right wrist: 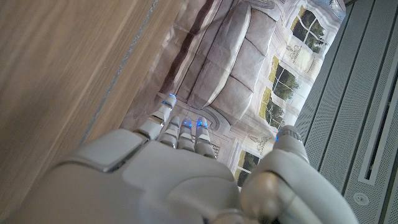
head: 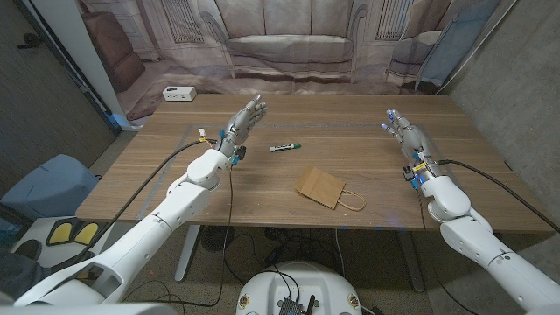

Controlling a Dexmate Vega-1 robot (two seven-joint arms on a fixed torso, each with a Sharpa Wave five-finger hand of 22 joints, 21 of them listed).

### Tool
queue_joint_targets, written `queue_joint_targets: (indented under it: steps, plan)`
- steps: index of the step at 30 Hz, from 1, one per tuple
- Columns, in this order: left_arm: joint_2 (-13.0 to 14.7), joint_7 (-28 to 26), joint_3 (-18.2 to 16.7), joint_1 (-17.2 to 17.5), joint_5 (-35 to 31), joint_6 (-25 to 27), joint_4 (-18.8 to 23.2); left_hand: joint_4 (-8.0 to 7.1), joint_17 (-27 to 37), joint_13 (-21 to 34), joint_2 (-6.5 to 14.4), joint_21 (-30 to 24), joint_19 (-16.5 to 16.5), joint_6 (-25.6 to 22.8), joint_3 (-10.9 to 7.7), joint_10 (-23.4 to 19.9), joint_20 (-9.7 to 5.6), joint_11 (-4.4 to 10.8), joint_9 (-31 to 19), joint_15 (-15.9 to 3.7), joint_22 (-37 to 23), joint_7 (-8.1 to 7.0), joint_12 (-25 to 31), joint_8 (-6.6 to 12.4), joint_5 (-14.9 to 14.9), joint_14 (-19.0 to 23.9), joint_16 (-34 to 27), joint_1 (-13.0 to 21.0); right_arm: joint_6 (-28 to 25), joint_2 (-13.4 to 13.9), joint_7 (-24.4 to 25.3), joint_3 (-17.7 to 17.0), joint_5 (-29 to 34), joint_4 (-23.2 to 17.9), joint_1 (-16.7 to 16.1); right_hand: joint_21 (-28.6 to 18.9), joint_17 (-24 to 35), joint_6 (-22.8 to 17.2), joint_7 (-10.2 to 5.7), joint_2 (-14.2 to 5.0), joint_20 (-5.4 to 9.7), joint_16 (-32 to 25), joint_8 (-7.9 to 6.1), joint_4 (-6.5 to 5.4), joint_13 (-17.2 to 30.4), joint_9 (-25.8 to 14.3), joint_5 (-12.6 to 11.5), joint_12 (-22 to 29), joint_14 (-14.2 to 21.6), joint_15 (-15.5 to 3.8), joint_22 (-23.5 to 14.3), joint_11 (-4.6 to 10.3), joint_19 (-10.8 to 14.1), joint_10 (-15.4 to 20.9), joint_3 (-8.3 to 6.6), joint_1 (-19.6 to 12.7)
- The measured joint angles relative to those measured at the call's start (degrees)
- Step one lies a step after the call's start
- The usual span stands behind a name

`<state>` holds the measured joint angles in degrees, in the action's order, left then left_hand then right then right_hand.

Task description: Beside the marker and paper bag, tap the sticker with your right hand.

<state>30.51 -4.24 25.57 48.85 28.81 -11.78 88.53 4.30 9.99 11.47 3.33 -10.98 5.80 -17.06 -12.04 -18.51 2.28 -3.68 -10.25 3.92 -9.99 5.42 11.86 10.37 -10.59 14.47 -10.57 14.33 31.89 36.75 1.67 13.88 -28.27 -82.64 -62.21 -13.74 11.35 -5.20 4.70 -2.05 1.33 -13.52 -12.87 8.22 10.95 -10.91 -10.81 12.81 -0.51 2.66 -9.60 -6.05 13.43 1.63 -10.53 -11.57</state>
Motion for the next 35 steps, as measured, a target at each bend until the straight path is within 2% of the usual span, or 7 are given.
queue_joint_targets:
  steps: [9, 20, 23, 24, 30, 31, 35]
  plan:
    - [-0.8, 0.6, 0.5, -0.4, 0.1, -0.4, -0.5, 0.00, 0.0, 0.0, 0.0, 0.0, 0.0, 0.0, 0.00, 0.0, 0.00, 0.00, 0.0, 0.00, 0.0, 0.00, 0.0, 0.00, 0.0, 0.0, 0.0, 0.0, 0.5, -1.7, -3.5, 1.3, -3.6, 2.5, 1.9, 0.9, 0.0, -2.4, 0.30, 0.03, -0.23, 0.5, -0.57, -0.25, 0.1, 0.0, 0.0, -0.1, -0.2, 0.22, 0.0, -0.09, -0.2, 0.5, 0.25, 0.0]
    - [-1.6, 2.7, 0.5, -1.5, 1.5, -1.6, -3.1, 0.15, 0.0, 0.0, 0.0, 0.0, 0.0, 0.0, 0.16, 0.0, 0.00, 0.00, 0.0, 0.00, 0.0, 0.00, 0.0, 0.00, 0.0, 0.0, 0.0, 0.0, 1.5, -2.9, -10.2, 3.0, -7.8, 7.0, 5.3, 0.9, 0.3, 0.7, -0.11, 0.39, -0.31, 0.6, 1.19, -0.25, 0.1, 0.0, 0.0, -0.8, -0.1, 0.36, 0.0, -0.24, 0.5, 0.4, 0.25, 0.4]
    - [-1.6, 3.1, 0.5, -1.5, 1.7, -1.9, -3.1, 0.15, 0.0, 0.0, 0.0, 0.0, 0.0, 0.0, 0.16, 0.1, 0.00, -0.11, 0.0, 0.00, 0.0, 0.00, 0.0, 0.00, 0.0, 0.0, 0.0, 0.0, 1.5, -3.3, -10.2, 3.3, -7.8, 8.5, 6.4, 0.9, 0.3, 0.7, -0.10, 0.39, -0.30, 0.6, 1.22, -0.25, 0.1, 0.0, 0.0, -0.8, 0.1, 0.52, 0.0, -0.44, 0.5, 0.2, 0.25, 0.4]
    - [-2.2, 3.2, 0.7, -2.1, 1.7, -2.0, -4.5, 0.15, 0.0, 0.0, 0.0, 0.0, 0.0, 0.0, 0.16, 0.1, 0.00, -0.11, 0.0, 0.00, 0.0, 0.00, 0.0, 0.00, 0.0, 0.0, 0.0, 0.0, 1.0, -3.6, -14.5, 3.5, -10.1, 9.4, 7.1, 1.1, 0.3, 0.7, -0.10, 0.39, -0.30, 0.6, 1.22, -0.25, 0.1, 0.0, 0.0, -0.8, 0.1, 0.52, 0.0, -0.44, 0.5, 0.2, 0.25, 0.4]
    - [-2.7, 3.8, 0.8, -2.5, 2.0, -2.8, -5.7, 0.37, 0.0, 0.0, 0.0, 0.0, 0.0, 0.3, -0.07, 0.1, 0.00, -0.11, 0.0, 0.00, 0.0, 0.32, 0.0, 0.00, 0.0, 0.0, 0.0, 0.0, 1.0, -3.9, -14.5, 4.0, -11.0, 10.9, 8.5, 1.3, 0.3, 0.7, -0.10, 0.39, -0.61, 0.6, 1.22, -0.41, 0.1, 0.0, 0.0, -0.8, 0.3, 0.74, 0.0, -0.43, 0.8, 0.2, 0.41, 0.4]
    - [-3.0, 3.9, 0.8, -2.7, 2.0, -2.9, -6.3, 0.37, 0.0, 0.0, 0.0, 0.0, 0.0, 0.3, -0.07, 0.1, 0.00, -0.11, 0.0, 0.00, 0.0, 0.32, 0.0, 0.00, 0.0, 0.0, 0.0, 0.0, 0.8, -3.9, -17.1, 4.0, -11.1, 11.0, 8.6, 1.3, 0.3, 0.7, -0.10, 0.39, -0.61, 0.6, 1.22, -0.41, 0.1, 0.0, 0.0, -0.8, 0.3, 0.74, 0.0, -0.43, 0.8, 0.2, 0.41, 0.4]
    - [-3.2, 4.3, 0.9, -2.9, 2.2, -3.3, -6.9, 0.37, 0.0, 0.0, 0.0, 0.0, 0.0, 0.3, -0.07, 0.1, 0.00, -0.11, 0.0, 0.00, 0.0, 0.32, 0.0, 0.00, 0.0, 0.0, 0.0, 0.0, 0.7, -3.9, -17.1, 4.0, -11.1, 11.0, 8.7, 1.3, 0.3, 0.7, -0.10, 0.39, -0.61, 0.6, 1.22, -0.41, 0.1, 0.0, 0.0, -0.8, 0.5, 0.94, 0.0, -0.43, 0.8, 0.2, 0.41, 0.4]
